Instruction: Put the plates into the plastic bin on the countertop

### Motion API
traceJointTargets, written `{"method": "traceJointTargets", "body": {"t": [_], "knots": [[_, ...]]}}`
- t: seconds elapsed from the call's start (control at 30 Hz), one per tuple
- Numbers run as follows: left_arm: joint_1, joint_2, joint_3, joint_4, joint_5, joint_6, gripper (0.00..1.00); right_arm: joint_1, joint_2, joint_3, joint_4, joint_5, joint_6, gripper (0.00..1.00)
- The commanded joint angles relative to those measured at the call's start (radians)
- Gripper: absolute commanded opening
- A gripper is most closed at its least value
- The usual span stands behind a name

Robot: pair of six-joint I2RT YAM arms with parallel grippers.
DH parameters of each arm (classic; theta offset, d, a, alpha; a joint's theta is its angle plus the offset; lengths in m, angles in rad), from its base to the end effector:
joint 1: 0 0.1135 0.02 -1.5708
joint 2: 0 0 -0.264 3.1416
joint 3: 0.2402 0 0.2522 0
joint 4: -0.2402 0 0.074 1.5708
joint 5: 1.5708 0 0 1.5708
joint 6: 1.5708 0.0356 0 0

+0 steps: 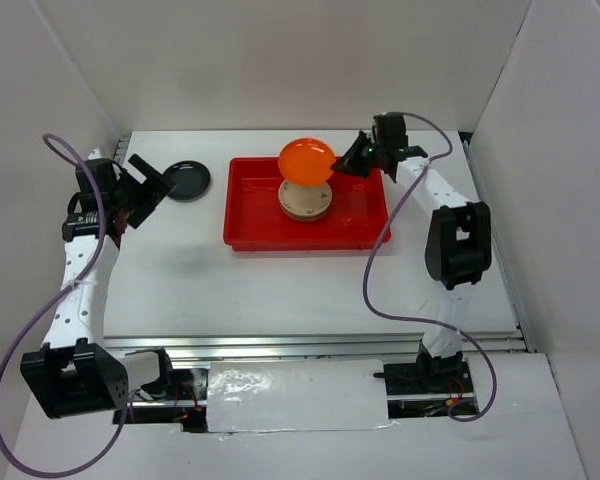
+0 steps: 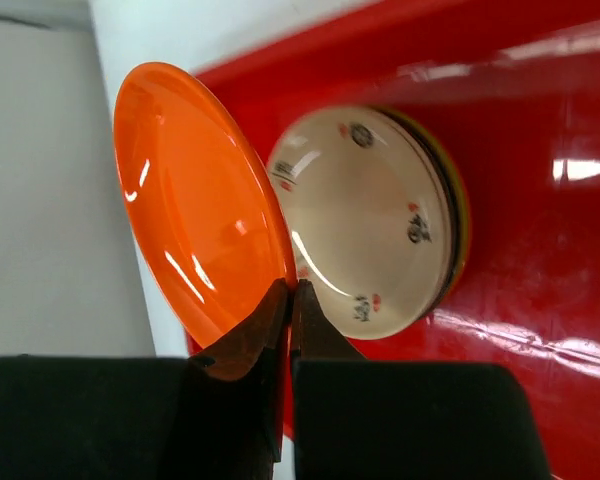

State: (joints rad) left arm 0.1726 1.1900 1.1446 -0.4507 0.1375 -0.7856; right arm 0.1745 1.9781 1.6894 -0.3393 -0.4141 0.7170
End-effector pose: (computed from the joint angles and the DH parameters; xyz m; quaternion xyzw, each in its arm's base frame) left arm 0.2623 0.0408 0.3554 -0.3639 0.7768 -0.2103 0.4690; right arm 0.4532 0.0944 0.2811 0.1437 0.8650 0.3569 0.3220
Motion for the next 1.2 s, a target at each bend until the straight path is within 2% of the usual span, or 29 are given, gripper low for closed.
{"method": "traceJointTargets", "body": {"t": [0.0, 0.23, 0.27, 0.3, 0.33, 0.47, 0.6, 0.63, 0.73, 0.83, 0.87, 0.9, 0.93, 0.97, 1.0, 1.07, 1.17], "knots": [[0.021, -0.053, 0.041, 0.029, 0.128, 0.04, 0.99, 0.006, 0.034, -0.045, 0.123, -0.089, 0.032, 0.0], [0.059, -0.055, 0.041, -0.014, 0.111, 0.105, 0.99, 0.026, 0.034, -0.103, 0.155, -0.071, 0.024, 0.0], [0.068, -0.043, 0.035, -0.011, 0.12, 0.105, 0.99, 0.026, 0.034, -0.103, 0.148, -0.078, 0.022, 0.04], [0.071, -0.035, 0.03, 0.003, 0.132, 0.102, 0.99, 0.028, 0.034, -0.103, 0.155, -0.089, 0.018, 0.11], [0.074, -0.02, 0.018, 0.016, 0.137, 0.1, 0.99, 0.033, 0.031, -0.108, 0.152, -0.098, 0.013, 0.46], [0.093, 0.041, -0.002, 0.069, 0.129, 0.079, 0.99, 0.042, -0.04, -0.125, 0.135, -0.092, -0.007, 0.96], [0.143, 0.12, -0.071, 0.206, 0.165, -0.056, 0.99, 0.051, -0.207, -0.152, 0.042, 0.02, -0.044, 1.0], [0.145, 0.137, -0.092, 0.322, 0.172, -0.084, 0.99, 0.049, -0.238, -0.164, 0.031, 0.035, -0.053, 1.0], [0.153, 0.241, -0.149, 0.484, 0.159, -0.188, 0.99, 0.054, -0.415, -0.272, 0.025, 0.066, -0.053, 1.0], [0.151, 0.438, -0.213, 0.734, 0.151, -0.322, 0.99, 0.083, -0.608, -0.456, 0.103, 0.006, -0.05, 1.0], [0.153, 0.485, -0.213, 0.867, 0.165, -0.374, 0.99, 0.092, -0.654, -0.506, 0.156, -0.061, -0.047, 1.0], [0.153, 0.537, -0.206, 0.868, 0.174, -0.374, 0.99, 0.1, -0.738, -0.598, 0.193, -0.113, -0.034, 1.0], [0.147, 0.627, -0.169, 0.959, 0.18, -0.417, 0.99, 0.111, -0.775, -0.649, 0.245, -0.17, -0.013, 1.0], [0.145, 0.667, -0.146, 0.99, 0.18, -0.417, 0.99, 0.114, -0.809, -0.704, 0.384, -0.234, 0.013, 1.0], [0.142, 0.704, -0.117, 1.003, 0.172, -0.406, 0.99, 0.118, -0.864, -0.797, 0.445, -0.346, 0.074, 1.0], [0.134, 0.784, -0.04, 0.971, 0.131, -0.383, 0.99, 0.14, -0.907, -0.852, 0.519, -0.416, 0.101, 1.0], [0.133, 0.893, 0.049, 0.93, 0.114, -0.377, 0.99, 0.187, -0.984, -0.87, 0.435, -0.399, 0.056, 1.0]]}}
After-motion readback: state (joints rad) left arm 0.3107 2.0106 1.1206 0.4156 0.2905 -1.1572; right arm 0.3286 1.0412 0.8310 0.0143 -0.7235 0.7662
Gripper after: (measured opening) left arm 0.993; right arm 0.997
